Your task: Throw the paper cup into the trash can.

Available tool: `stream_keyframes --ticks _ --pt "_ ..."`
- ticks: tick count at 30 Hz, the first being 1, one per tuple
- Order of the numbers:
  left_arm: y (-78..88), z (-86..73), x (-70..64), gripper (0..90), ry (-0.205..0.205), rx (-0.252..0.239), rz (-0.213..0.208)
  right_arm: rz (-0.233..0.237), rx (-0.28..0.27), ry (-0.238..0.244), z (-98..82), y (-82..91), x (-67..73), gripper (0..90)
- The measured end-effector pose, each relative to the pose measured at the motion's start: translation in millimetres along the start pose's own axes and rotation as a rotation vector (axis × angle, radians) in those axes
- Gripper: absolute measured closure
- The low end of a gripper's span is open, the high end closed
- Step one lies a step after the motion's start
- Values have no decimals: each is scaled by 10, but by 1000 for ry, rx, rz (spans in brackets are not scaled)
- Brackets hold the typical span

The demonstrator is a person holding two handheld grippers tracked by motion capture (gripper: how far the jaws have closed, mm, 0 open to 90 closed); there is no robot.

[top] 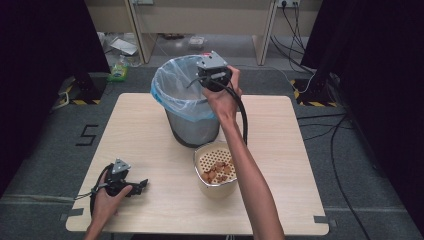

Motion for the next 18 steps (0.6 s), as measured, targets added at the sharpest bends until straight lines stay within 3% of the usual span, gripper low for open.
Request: stream_keyframes --ticks 5,10,18 --pt "0 0 0 0 1 -1 0 -17 22 -20 -60 151 -167 567" --pt "-1 0 0 0 1 0 0 -22 43 -97 -168 397 -375 487" --pt "-1 0 0 0 1 -1 0 -26 70 -132 -374 817 -599 407"
Point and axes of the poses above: each handheld gripper's, and its own axes: y roughly backward along the jaws, z roughly out of its top, x roughly to its left, the point moved 7 cm from there along -y, roughly forward along the jaws, and after that the axes turned 14 degrees about -x, right-handed, at the moved point
